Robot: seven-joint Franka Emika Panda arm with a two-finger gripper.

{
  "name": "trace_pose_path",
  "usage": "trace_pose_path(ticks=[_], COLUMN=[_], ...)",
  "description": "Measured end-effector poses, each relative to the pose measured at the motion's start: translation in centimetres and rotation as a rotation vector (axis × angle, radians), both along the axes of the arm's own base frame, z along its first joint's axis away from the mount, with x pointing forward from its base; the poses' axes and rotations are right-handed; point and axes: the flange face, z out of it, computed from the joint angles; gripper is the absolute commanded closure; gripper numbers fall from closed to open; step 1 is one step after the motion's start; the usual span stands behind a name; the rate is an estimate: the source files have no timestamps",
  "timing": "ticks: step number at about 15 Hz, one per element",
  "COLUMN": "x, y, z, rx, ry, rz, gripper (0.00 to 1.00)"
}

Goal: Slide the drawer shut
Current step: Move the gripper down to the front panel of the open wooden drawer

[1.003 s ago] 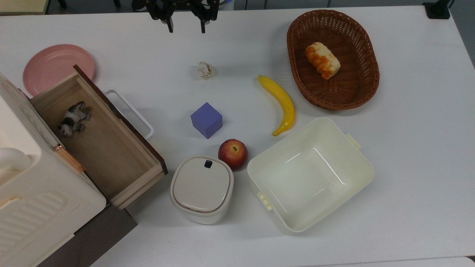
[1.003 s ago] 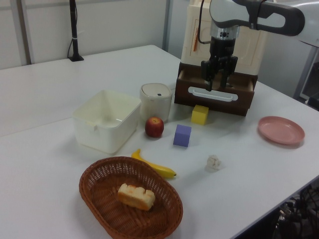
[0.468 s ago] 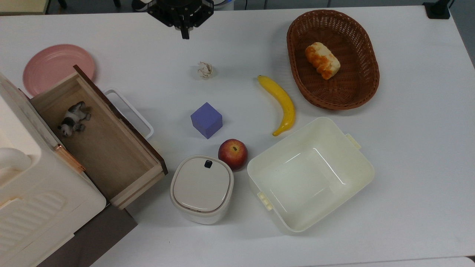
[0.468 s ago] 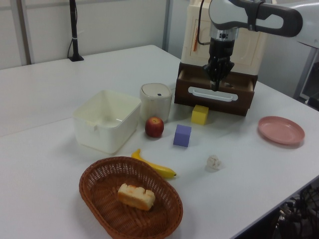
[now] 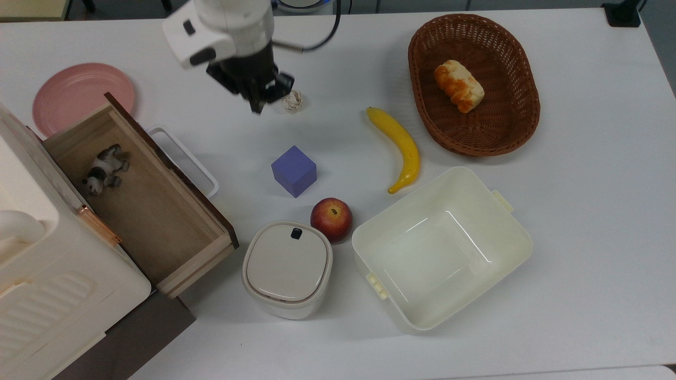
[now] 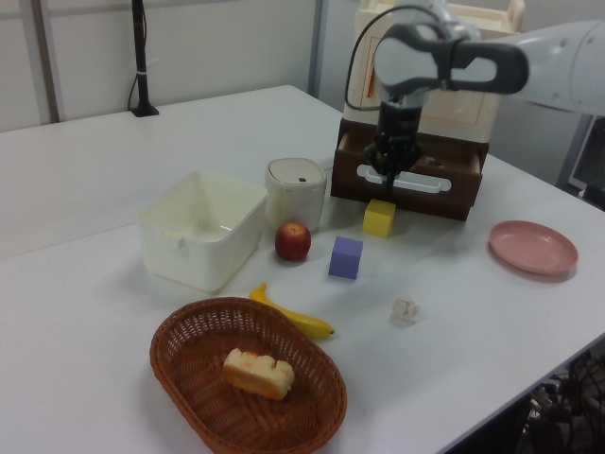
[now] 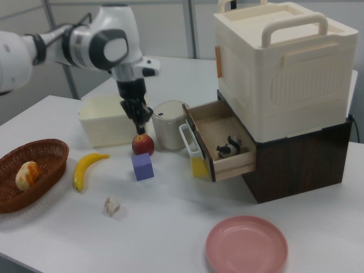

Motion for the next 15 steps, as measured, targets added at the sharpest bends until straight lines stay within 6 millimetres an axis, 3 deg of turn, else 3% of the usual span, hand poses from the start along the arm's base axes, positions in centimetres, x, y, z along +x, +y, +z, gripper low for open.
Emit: trace_pose_path(ticks=[3,5,10,15], x=[2.0,2.9,3.4,3.9], y=[-1.3,-3.2,-6.1,-6.5], z=[-3.1,-3.8,-3.2,-2.8], rx=[-0.009,-0.014,-0.018,-0.008], ry=[-0.041,-0.083,-0.151,-0.195], rz=[-0.085,-0.157,-0.345,-0.505], gripper=[1.0,1.0,1.0,1.0])
